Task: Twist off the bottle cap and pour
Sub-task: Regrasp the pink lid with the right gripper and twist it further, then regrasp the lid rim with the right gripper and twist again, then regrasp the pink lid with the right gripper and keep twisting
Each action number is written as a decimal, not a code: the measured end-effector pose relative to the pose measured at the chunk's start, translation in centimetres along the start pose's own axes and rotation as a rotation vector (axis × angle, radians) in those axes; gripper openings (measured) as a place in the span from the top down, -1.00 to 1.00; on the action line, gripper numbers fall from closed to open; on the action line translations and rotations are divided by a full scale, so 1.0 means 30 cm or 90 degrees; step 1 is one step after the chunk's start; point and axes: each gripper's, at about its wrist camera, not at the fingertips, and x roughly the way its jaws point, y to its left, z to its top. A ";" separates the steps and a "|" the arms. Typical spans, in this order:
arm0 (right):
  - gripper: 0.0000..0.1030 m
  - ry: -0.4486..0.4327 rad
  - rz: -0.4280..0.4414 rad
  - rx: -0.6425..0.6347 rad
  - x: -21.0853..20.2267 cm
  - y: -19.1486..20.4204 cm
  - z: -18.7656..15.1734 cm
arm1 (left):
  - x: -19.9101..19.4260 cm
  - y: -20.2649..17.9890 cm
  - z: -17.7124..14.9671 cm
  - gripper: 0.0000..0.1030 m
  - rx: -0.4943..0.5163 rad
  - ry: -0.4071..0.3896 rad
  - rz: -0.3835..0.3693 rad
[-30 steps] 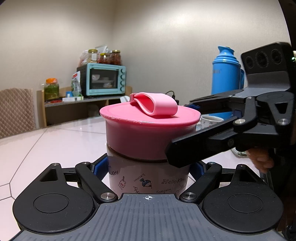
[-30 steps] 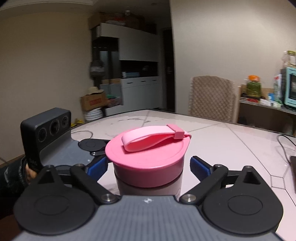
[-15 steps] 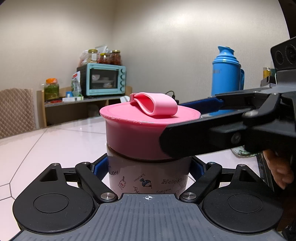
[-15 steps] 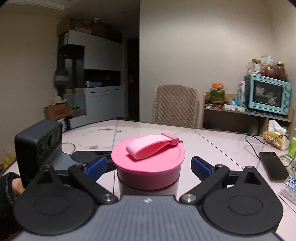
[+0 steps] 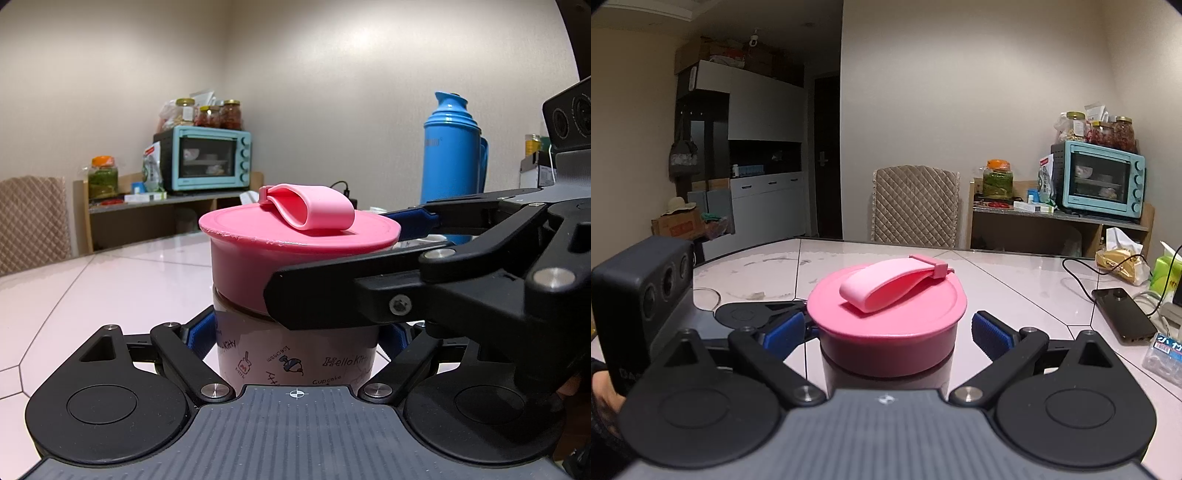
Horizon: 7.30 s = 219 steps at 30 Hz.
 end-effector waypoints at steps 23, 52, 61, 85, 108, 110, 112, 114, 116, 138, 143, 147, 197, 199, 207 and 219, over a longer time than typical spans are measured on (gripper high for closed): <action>-0.66 0.001 0.042 -0.007 0.011 -0.022 0.006 | 0.000 0.000 -0.002 -0.74 0.001 0.000 0.000; -0.94 -0.004 0.210 -0.053 0.002 -0.153 0.056 | 0.002 0.002 -0.003 -0.74 0.000 0.000 0.000; -0.95 0.001 0.089 -0.057 -0.036 -0.037 0.041 | 0.002 0.003 -0.003 -0.74 0.000 0.000 0.000; -0.71 -0.014 0.008 -0.005 0.001 0.017 -0.001 | 0.002 0.005 -0.004 -0.74 0.000 0.000 0.000; -0.65 -0.019 0.179 -0.066 0.014 -0.118 0.016 | 0.002 0.009 -0.005 -0.74 0.000 -0.001 0.000; -0.65 -0.018 0.203 -0.066 0.017 -0.138 0.021 | 0.002 0.009 -0.005 -0.74 0.000 -0.001 0.000; -0.65 -0.017 0.241 -0.071 0.026 -0.167 0.027 | 0.003 0.010 -0.005 -0.74 0.001 -0.001 0.000; -0.65 -0.016 0.270 -0.081 0.032 -0.188 0.033 | 0.003 0.010 -0.005 -0.74 0.001 -0.001 0.000; -0.65 -0.017 0.283 -0.085 0.030 -0.197 0.035 | 0.003 0.009 -0.005 -0.74 0.000 -0.001 0.000; -0.85 -0.013 0.130 -0.056 -0.079 -0.088 0.029 | 0.009 0.016 -0.004 -0.74 0.000 -0.001 0.000; -0.88 -0.017 0.092 -0.052 -0.083 -0.047 0.020 | 0.010 0.015 -0.004 -0.74 0.000 -0.001 0.000; -0.88 -0.018 0.069 -0.037 -0.064 -0.024 0.020 | 0.011 0.016 -0.004 -0.74 0.000 -0.001 0.000; -0.65 -0.011 0.279 -0.085 0.015 -0.181 0.030 | 0.011 0.016 -0.006 -0.74 0.001 -0.001 0.000; -0.65 -0.013 0.284 -0.085 0.015 -0.183 0.032 | 0.011 0.016 -0.007 -0.74 0.001 -0.001 0.000; -0.66 -0.010 0.276 -0.078 0.012 -0.167 0.049 | 0.013 0.018 -0.007 -0.74 0.001 -0.001 0.000; -0.85 -0.011 0.122 -0.059 -0.063 -0.070 0.045 | 0.013 0.019 -0.006 -0.74 0.001 -0.001 0.000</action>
